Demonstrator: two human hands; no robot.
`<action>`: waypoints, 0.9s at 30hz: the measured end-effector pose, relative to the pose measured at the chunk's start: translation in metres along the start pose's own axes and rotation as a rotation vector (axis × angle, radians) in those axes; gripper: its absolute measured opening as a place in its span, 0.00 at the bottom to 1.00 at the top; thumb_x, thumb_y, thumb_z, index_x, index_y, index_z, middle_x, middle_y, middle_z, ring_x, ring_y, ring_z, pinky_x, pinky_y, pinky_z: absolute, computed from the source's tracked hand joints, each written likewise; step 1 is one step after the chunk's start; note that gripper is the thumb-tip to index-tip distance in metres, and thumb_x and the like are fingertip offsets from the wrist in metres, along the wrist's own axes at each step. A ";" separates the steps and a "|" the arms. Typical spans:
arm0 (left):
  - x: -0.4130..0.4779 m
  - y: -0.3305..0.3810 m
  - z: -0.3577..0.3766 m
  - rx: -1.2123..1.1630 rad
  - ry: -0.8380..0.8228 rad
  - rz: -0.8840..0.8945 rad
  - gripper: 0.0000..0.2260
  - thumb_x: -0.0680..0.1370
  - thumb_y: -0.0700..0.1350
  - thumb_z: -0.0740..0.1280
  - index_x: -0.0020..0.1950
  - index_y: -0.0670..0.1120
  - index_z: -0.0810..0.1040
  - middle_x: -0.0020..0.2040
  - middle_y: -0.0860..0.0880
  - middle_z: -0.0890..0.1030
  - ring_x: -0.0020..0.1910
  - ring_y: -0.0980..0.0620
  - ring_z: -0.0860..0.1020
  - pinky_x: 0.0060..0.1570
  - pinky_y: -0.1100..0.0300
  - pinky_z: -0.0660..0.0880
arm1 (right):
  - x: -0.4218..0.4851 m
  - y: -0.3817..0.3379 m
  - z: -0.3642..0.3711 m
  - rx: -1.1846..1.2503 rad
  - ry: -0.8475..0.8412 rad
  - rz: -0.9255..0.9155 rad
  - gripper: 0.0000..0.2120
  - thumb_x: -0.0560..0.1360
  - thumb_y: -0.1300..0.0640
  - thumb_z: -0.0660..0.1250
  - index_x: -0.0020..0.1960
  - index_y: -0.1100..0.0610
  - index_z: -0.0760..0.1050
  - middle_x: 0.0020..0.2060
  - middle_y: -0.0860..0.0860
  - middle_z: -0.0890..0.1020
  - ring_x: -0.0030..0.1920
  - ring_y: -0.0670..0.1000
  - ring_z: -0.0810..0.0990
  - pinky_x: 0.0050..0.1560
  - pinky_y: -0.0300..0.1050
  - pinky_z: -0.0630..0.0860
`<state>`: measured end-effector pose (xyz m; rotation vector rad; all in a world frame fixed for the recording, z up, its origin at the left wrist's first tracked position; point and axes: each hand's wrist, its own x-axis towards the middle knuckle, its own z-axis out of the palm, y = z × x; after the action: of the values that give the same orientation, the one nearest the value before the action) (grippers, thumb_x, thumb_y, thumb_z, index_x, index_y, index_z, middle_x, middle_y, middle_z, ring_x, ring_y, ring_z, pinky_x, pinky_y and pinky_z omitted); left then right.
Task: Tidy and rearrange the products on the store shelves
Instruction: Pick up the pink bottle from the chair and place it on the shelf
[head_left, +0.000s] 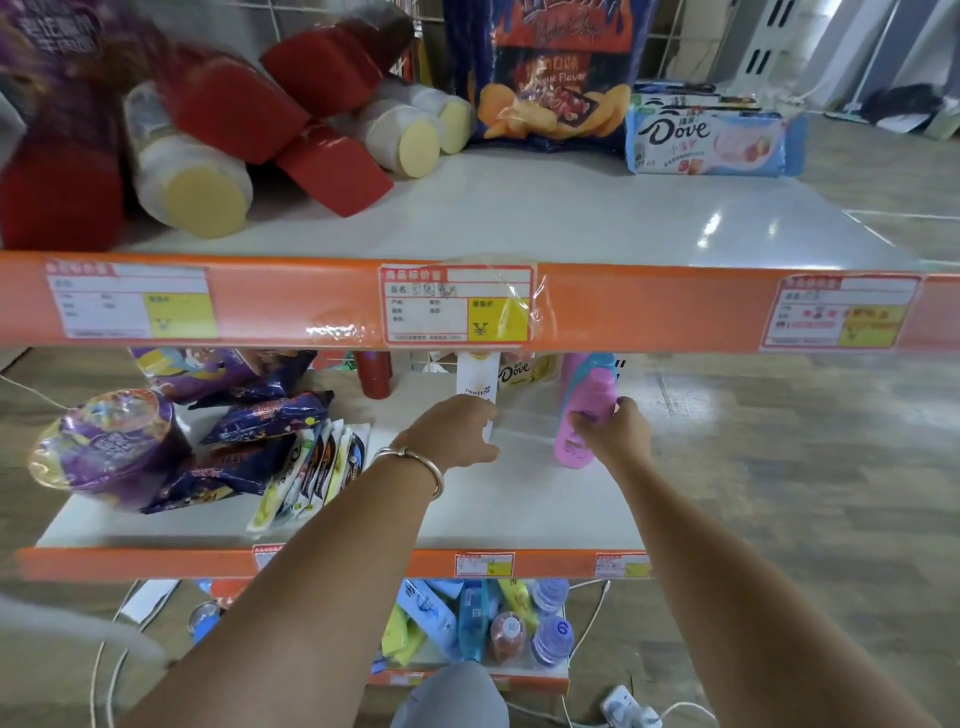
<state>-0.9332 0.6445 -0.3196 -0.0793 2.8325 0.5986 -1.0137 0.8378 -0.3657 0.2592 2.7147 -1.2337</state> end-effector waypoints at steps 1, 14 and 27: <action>-0.001 0.000 0.002 -0.002 -0.004 -0.004 0.23 0.73 0.49 0.69 0.67 0.45 0.72 0.65 0.44 0.75 0.61 0.44 0.74 0.58 0.57 0.70 | -0.001 -0.001 0.000 0.021 0.001 0.007 0.25 0.69 0.53 0.72 0.59 0.64 0.68 0.52 0.58 0.79 0.42 0.54 0.73 0.28 0.38 0.63; -0.003 -0.005 0.013 -0.022 -0.006 -0.011 0.23 0.74 0.50 0.68 0.68 0.45 0.70 0.69 0.45 0.71 0.66 0.46 0.71 0.63 0.55 0.68 | -0.002 -0.020 0.019 0.230 0.099 0.171 0.27 0.68 0.57 0.71 0.61 0.65 0.65 0.55 0.61 0.77 0.50 0.59 0.77 0.47 0.48 0.73; -0.009 -0.001 0.017 -0.031 -0.061 -0.029 0.23 0.74 0.50 0.67 0.68 0.45 0.70 0.69 0.44 0.72 0.65 0.44 0.72 0.63 0.53 0.69 | -0.005 -0.019 0.013 0.136 0.075 0.096 0.28 0.68 0.57 0.72 0.62 0.64 0.63 0.54 0.59 0.77 0.48 0.57 0.74 0.43 0.45 0.68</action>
<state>-0.9209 0.6504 -0.3333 -0.1056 2.7587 0.6279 -1.0121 0.8152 -0.3590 0.4551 2.6475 -1.4095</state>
